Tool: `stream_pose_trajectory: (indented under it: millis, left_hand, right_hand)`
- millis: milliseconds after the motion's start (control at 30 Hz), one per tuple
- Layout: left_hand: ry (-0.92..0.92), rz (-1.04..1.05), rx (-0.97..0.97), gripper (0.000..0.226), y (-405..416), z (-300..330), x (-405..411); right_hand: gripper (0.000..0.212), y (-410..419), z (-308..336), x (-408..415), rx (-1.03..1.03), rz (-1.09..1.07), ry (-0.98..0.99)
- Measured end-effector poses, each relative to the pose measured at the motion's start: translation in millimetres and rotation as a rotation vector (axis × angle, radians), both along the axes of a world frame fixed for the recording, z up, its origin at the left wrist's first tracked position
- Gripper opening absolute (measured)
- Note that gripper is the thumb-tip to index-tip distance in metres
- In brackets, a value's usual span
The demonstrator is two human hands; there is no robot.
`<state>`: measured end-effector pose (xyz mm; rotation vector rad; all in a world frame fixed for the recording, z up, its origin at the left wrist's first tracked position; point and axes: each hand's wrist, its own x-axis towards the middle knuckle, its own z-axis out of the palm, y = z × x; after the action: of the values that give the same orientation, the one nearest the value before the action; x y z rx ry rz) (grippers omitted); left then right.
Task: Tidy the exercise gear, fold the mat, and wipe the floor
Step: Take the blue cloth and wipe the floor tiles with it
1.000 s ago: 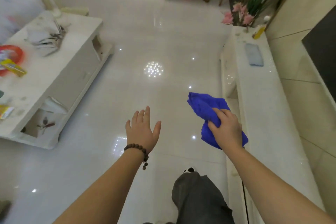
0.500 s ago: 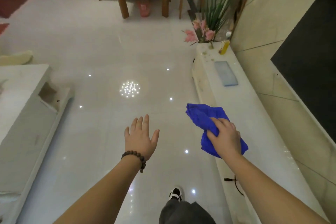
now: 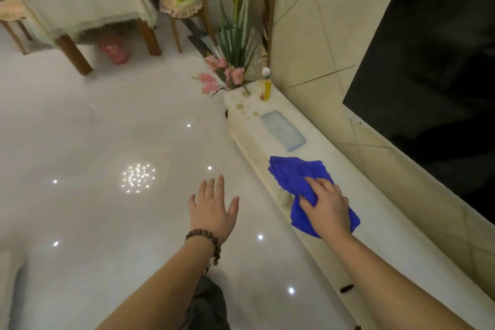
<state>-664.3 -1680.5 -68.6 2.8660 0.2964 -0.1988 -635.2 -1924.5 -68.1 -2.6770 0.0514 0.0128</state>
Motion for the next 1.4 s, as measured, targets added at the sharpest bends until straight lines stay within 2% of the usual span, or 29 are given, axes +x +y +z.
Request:
stream_pose_trajectory:
  millis: [333,433,533,633,700,767,833,967,1033,1067,1167,1233,1300,1333,1400]
  left_hand:
    - [0.001,-0.461,-0.02,0.066,50,3,175]
    - [-0.012,-0.565,-0.096,0.066,48,6,206]
    - [-0.003,-0.655,-0.271,0.071,35,11,234]
    - [0.164,-0.704,-0.56,0.087,9,20,264]
    - [0.341,-0.675,-0.705,0.084,-15,25,282]
    - [0.523,-0.642,-0.762,0.079,-41,27,300]
    - [0.657,-0.67,-0.72,0.077,-64,26,317]
    - [0.73,-0.802,-0.729,0.028,-98,10,344]
    - [0.705,-0.812,-0.758,0.025,-111,-2,358]
    - [0.69,-0.821,-0.771,0.026,-116,-9,365]
    - [0.717,-0.807,-0.819,0.03,-129,-29,388]
    - [0.784,-0.766,-0.867,0.036,-135,-46,401]
    - [0.872,-0.723,-0.906,0.044,-140,-65,414]
    - [0.918,-0.704,-0.921,0.048,-143,-77,421]
    - [0.97,-0.672,-0.917,0.052,-148,-105,435]
  right_hand:
    - [0.048,82,-7,55,0.01,-0.477,0.009]
    - [0.049,96,-6,62,-0.056,-0.532,0.033]
    - [0.049,103,-6,69,-0.131,-0.502,-0.006]
    - [0.053,101,-9,78,-0.237,-0.432,-0.092]
    - [0.058,94,-11,85,-0.305,-0.361,-0.141]
    - [0.063,87,-13,93,-0.373,-0.283,-0.191]
    - [0.066,77,-16,104,-0.442,-0.208,-0.214]
    - [0.063,48,-30,130,-0.441,-0.146,-0.198]
    - [0.069,30,-37,141,-0.309,-0.168,-0.181]
    - [0.076,20,-40,146,-0.176,-0.24,-0.156]
    - [0.097,-10,-50,164,0.392,-0.714,-0.059]
    - [0.103,-28,-73,175,0.805,-1.008,-0.018]
    - [0.095,-35,-108,188,1.345,-1.039,0.057]
    - [0.081,-36,-129,195,1.591,-0.984,0.087]
    - [0.059,-32,-159,210,1.895,-0.928,0.157]
